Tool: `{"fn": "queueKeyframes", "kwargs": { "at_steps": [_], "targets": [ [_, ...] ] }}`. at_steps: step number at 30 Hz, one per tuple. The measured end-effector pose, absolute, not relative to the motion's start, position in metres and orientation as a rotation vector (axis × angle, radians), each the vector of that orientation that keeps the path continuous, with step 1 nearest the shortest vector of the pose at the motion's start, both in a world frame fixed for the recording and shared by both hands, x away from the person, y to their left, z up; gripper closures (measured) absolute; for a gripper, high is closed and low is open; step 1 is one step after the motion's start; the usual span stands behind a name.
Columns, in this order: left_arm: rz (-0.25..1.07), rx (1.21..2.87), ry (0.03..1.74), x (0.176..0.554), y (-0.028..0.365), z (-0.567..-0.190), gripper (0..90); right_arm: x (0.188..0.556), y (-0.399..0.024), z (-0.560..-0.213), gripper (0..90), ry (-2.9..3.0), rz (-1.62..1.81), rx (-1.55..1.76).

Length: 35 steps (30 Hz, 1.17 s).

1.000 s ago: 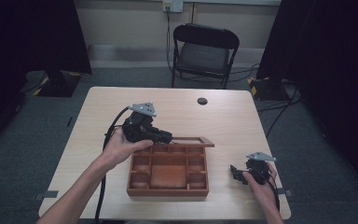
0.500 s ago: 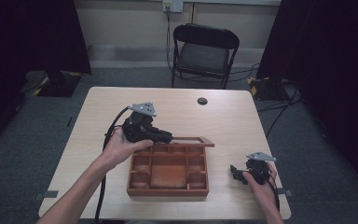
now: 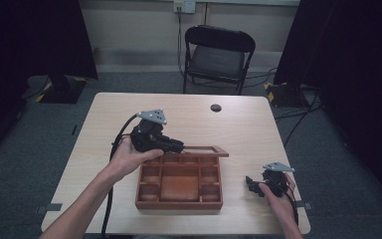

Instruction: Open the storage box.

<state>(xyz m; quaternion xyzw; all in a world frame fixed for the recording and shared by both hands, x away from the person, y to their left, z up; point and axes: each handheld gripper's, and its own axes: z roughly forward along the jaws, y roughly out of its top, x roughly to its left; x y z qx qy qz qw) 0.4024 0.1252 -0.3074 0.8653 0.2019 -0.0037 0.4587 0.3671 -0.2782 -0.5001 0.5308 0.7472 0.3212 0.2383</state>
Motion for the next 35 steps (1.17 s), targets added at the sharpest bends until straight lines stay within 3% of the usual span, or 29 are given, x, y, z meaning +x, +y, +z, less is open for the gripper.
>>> {"fn": "queueKeyframes", "kwargs": {
  "at_steps": [35],
  "targets": [
    [-0.006, 2.134, 0.503, 0.4027, 0.1249, -0.3065, 82.4, 0.3675, -0.2781, -0.5001, 11.2, 2.047, 0.879, 1.456]
  ]
}}
